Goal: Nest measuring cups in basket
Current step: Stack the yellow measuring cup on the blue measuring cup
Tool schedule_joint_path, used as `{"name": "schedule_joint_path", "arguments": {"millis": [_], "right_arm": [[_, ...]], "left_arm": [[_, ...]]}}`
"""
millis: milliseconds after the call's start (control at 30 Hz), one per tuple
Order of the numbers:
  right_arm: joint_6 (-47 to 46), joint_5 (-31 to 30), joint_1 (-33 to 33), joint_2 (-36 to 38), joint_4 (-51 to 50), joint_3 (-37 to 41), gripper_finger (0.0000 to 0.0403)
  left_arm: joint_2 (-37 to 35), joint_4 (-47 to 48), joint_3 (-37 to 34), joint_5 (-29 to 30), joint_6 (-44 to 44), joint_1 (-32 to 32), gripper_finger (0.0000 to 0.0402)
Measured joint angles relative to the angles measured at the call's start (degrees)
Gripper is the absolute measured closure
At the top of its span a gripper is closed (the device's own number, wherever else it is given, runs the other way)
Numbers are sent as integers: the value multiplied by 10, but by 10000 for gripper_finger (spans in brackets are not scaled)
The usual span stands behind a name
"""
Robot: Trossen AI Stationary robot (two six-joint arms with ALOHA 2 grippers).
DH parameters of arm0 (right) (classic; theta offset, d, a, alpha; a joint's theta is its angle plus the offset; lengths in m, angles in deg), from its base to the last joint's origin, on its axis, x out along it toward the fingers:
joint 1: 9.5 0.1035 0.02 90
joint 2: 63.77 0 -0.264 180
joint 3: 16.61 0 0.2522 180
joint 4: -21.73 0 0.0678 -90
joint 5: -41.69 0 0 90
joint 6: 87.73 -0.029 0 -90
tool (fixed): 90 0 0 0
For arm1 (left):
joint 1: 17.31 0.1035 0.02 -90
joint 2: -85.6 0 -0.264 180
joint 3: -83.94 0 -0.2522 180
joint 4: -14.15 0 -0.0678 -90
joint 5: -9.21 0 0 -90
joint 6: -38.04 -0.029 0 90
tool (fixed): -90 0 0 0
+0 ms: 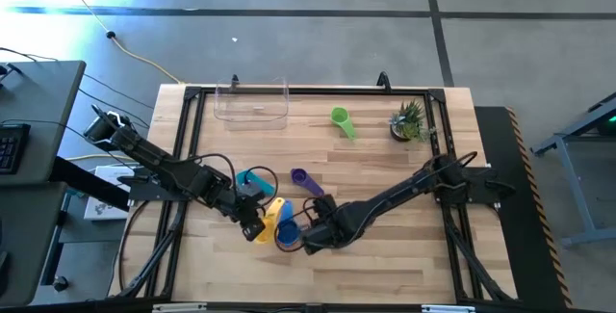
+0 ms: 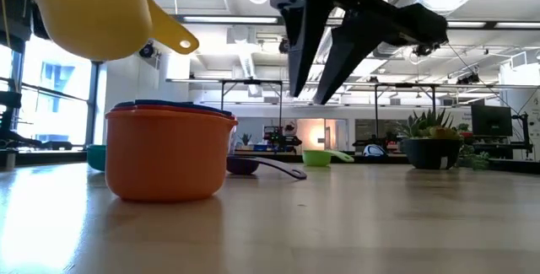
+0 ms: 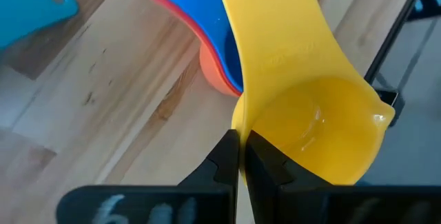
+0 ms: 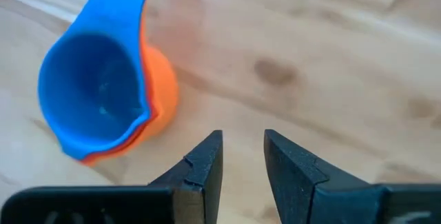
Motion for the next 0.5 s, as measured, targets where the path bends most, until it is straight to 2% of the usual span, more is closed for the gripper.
{"name": "schedule_joint_path", "arguments": {"millis": [233,500], "right_arm": [[133,-11,-37,42,-64,0,305],[332,-27,-90,86,-78,0,305]], "left_arm": [[0,-22,0,30,84,0,397],[0,-45,0,74,157,0,397]]}}
